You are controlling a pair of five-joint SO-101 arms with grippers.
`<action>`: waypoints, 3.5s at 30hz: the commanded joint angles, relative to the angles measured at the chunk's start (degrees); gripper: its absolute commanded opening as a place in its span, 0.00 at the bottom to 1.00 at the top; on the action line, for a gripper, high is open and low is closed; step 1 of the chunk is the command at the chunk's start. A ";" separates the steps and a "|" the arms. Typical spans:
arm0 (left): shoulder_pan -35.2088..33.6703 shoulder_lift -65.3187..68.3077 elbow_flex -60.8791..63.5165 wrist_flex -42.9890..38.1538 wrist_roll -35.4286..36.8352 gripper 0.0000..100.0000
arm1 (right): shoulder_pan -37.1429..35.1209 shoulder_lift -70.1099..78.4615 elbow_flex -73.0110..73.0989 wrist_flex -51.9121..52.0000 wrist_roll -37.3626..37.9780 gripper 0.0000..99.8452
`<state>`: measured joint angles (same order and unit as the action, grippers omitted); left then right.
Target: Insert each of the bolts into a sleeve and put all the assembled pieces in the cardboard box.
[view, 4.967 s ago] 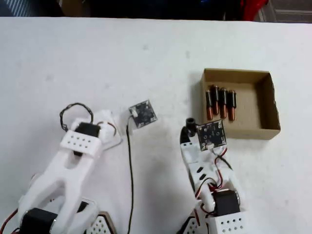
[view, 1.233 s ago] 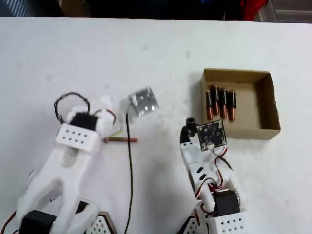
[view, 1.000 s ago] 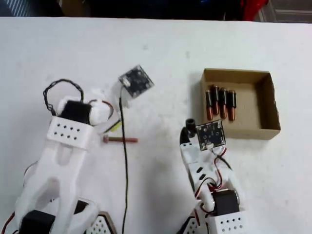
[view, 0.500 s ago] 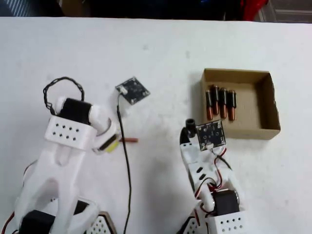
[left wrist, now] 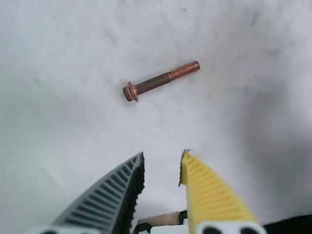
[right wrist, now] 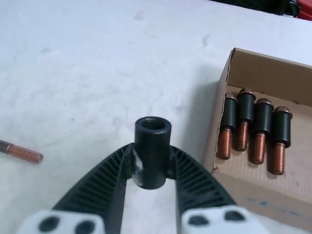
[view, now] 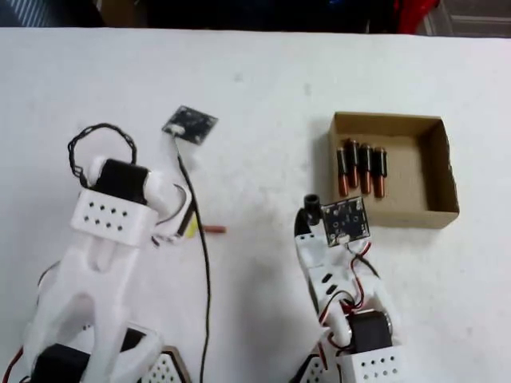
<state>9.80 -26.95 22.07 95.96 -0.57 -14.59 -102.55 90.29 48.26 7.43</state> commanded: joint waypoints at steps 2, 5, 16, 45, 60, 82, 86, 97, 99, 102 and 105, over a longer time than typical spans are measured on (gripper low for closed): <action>0.22 -1.80 -1.76 0.62 6.24 0.15 | 0.40 -0.57 -0.62 -1.54 -0.09 0.02; 0.22 -1.80 -1.76 0.97 6.59 0.15 | 0.40 -0.57 -0.62 -1.54 -0.09 0.02; 0.22 -10.68 -2.11 3.25 8.09 0.15 | 0.40 -0.57 -0.62 -1.54 -0.09 0.02; -0.31 -18.95 33.41 -37.01 25.14 0.15 | 0.40 -0.57 -0.62 -1.54 -0.09 0.02; -0.31 -18.95 44.75 -50.64 41.32 0.15 | 0.40 -0.57 -0.62 -1.54 -0.09 0.02; -1.45 -18.59 55.12 -64.79 48.26 0.15 | 0.40 -0.57 -0.53 -1.36 -0.09 0.02; -4.09 -18.59 58.02 -68.57 48.26 0.15 | 0.40 -0.57 -0.53 -1.45 -0.09 0.02; -4.00 -18.51 58.64 -69.01 48.26 0.15 | 0.40 -0.57 -0.53 -1.45 -0.09 0.02; -3.91 -18.51 58.64 -68.84 48.26 0.15 | 0.40 -0.57 -0.53 -1.45 -0.09 0.02; -4.09 -18.68 58.20 -68.48 48.26 0.15 | 0.40 -0.57 -0.53 -1.45 -0.09 0.02; -4.00 -18.95 55.21 -63.38 48.26 0.15 | 0.40 -0.57 -0.53 -1.45 -0.09 0.02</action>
<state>6.11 -44.53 80.79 28.70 47.08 -14.59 -102.55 90.29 48.26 7.43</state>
